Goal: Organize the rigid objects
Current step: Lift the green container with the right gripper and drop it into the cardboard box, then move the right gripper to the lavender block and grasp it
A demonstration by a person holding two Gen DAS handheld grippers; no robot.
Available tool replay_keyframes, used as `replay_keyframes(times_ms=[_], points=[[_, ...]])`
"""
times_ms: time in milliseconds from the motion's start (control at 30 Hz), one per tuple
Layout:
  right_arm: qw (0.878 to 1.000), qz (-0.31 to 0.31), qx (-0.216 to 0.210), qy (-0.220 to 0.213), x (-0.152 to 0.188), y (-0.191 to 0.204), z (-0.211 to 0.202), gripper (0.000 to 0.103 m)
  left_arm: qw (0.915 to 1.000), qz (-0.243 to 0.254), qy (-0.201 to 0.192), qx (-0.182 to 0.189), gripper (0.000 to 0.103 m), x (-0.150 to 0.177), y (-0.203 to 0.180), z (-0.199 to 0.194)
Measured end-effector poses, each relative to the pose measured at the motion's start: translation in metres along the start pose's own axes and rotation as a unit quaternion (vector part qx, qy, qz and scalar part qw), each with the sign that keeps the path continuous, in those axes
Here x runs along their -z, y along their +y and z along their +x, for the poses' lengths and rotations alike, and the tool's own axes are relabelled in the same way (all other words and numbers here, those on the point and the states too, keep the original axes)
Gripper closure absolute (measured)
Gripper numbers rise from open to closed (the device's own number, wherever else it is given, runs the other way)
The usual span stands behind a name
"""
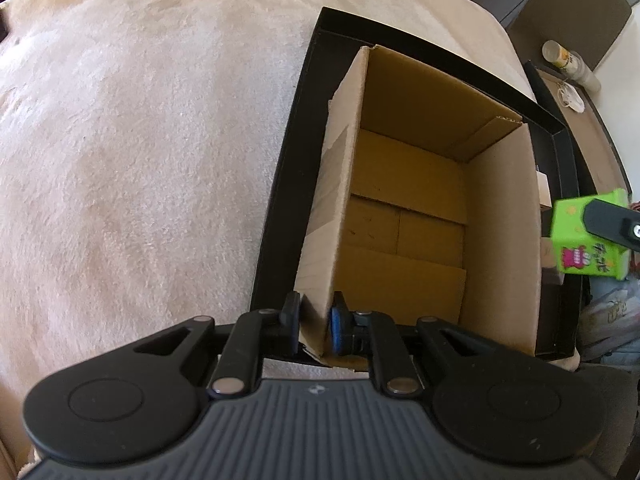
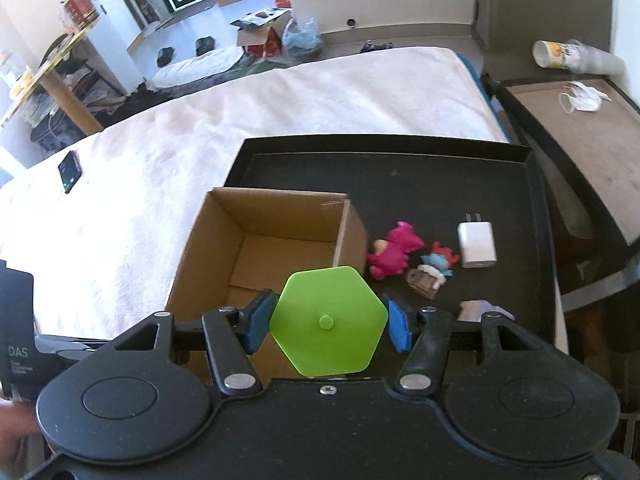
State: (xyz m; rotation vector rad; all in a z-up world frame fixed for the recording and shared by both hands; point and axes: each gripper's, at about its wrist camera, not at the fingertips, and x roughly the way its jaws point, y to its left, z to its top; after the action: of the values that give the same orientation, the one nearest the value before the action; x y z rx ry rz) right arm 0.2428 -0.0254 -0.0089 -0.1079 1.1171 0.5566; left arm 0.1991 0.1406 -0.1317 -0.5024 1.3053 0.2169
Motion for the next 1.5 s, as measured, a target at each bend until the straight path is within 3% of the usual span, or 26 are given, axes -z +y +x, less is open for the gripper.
replay_keyframes(times_ms=[667, 800, 900, 1033, 1200, 1500], points=[[0.999, -0.029, -0.029, 0.020, -0.026, 0.064, 0.043, 0.045, 0.9999, 0.010, 0.000, 0.012, 0.089, -0.001, 0.001, 0.003], [0.998, -0.010, -0.055, 0.014, -0.030, 0.067, 0.042, 0.038, 0.9998, -0.001, 0.001, 0.020, 0.088, -0.002, 0.006, 0.005], [0.998, -0.008, -0.057, 0.010, -0.030, 0.064, 0.039, 0.036, 0.9998, 0.002, 0.001, 0.019, 0.088, -0.002, 0.006, 0.005], [0.999, 0.004, -0.051, 0.002, -0.028, 0.051, 0.030, 0.026, 0.9998, 0.005, -0.001, 0.017, 0.088, 0.000, 0.003, 0.005], [0.999, 0.011, -0.032, -0.004, -0.021, 0.032, 0.017, 0.025, 0.9999, 0.008, -0.001, 0.014, 0.087, -0.001, 0.001, 0.005], [1.000, 0.022, 0.008, -0.010, -0.004, -0.006, -0.006, 0.015, 0.9999, 0.009, 0.001, 0.009, 0.087, -0.001, 0.000, 0.005]])
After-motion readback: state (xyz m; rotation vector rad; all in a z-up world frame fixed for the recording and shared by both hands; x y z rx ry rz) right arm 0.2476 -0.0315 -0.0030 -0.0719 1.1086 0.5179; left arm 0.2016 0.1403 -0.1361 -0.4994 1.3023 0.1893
